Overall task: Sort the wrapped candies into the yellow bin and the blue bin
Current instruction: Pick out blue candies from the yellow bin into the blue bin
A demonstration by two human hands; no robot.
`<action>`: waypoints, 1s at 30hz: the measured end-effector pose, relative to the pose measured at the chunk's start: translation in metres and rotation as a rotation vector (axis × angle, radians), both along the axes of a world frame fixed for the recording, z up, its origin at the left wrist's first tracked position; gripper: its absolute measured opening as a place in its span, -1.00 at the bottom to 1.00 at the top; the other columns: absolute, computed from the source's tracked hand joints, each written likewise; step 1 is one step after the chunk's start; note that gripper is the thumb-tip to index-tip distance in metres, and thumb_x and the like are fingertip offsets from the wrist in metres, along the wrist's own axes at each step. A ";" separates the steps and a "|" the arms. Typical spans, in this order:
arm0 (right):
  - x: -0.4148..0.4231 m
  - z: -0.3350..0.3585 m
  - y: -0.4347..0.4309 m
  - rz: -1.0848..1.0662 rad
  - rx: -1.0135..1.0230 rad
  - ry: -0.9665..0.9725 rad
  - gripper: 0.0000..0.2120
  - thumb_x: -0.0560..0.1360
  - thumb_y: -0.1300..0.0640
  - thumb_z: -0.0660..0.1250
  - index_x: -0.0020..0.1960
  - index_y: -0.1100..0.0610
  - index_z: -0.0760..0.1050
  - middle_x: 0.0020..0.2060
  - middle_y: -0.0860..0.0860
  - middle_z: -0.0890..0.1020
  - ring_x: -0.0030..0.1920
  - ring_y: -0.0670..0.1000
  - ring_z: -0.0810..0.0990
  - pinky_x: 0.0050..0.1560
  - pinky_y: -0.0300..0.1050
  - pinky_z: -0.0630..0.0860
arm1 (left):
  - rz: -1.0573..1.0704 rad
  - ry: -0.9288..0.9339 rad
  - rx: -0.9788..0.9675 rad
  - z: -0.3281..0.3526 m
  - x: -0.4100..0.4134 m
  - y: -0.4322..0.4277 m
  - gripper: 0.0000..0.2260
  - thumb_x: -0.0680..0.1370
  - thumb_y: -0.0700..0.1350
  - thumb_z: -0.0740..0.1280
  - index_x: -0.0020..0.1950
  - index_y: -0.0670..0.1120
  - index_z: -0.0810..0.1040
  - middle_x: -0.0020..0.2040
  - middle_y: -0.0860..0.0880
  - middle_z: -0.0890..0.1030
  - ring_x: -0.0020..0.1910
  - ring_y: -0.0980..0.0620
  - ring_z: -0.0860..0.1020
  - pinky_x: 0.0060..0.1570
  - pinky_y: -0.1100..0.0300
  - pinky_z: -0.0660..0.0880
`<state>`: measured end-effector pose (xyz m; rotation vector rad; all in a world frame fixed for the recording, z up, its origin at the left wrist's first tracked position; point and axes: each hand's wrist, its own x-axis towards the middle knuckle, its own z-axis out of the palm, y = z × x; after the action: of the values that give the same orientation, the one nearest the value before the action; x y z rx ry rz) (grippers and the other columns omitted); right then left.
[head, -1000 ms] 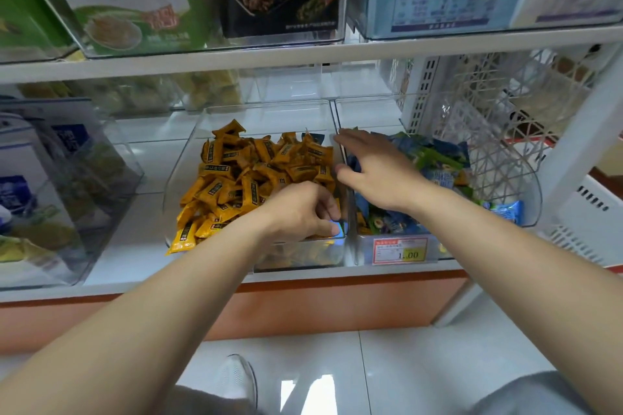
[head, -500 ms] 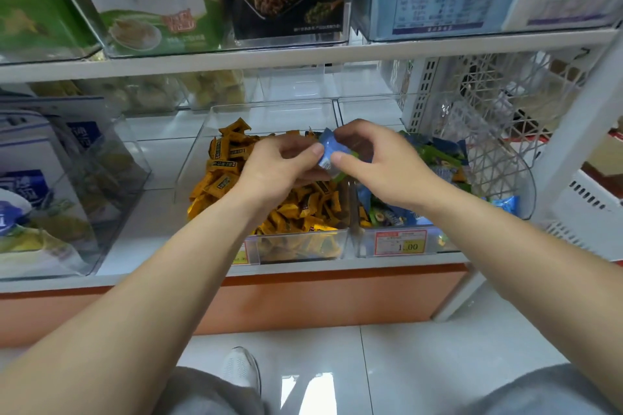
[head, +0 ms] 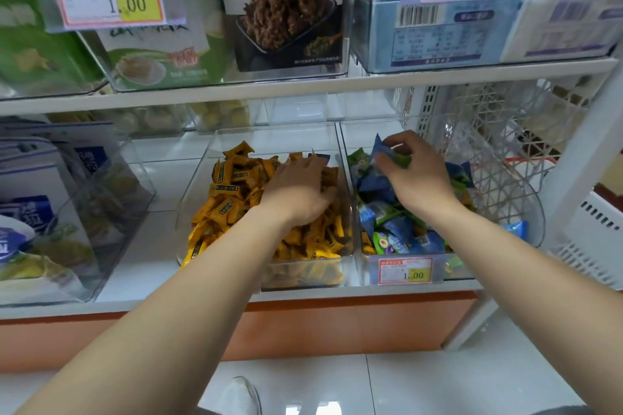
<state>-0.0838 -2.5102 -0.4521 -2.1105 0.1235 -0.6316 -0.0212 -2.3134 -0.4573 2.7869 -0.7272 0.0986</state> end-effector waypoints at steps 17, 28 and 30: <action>0.018 -0.030 -0.005 0.041 -0.066 0.072 -0.98 0.60 -0.04 0.25 0.03 -0.14 0.43 -0.15 -0.27 0.52 -0.12 -0.27 0.48 -0.23 -0.26 0.37 | 0.044 0.115 0.163 -0.010 0.112 -0.039 -0.64 0.58 0.00 0.37 0.29 -0.18 0.55 0.24 -0.13 0.56 0.22 -0.14 0.52 0.17 0.04 0.47; 0.004 -0.009 -0.001 0.048 0.070 0.020 -0.95 0.57 0.01 0.35 0.02 -0.12 0.53 -0.10 -0.26 0.60 -0.11 -0.34 0.52 -0.24 -0.47 0.35 | 0.155 -0.004 -0.488 0.028 0.071 0.005 -0.91 0.53 -0.05 0.40 -0.16 0.06 0.66 -0.22 0.19 0.60 -0.23 0.27 0.49 -0.26 0.39 0.31; 0.000 0.003 0.006 0.110 0.168 -0.014 -0.95 0.56 0.02 0.36 0.01 -0.10 0.58 -0.08 -0.22 0.64 -0.05 -0.27 0.57 -0.15 -0.44 0.39 | 0.154 0.054 -0.681 0.044 0.046 0.015 -0.89 0.57 -0.02 0.37 -0.15 0.08 0.63 -0.28 0.21 0.61 -0.28 0.25 0.55 -0.30 0.43 0.35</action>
<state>-0.0839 -2.5038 -0.4496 -1.9368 0.0496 -0.5511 0.0248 -2.2987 -0.4128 2.1734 -0.3659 0.2469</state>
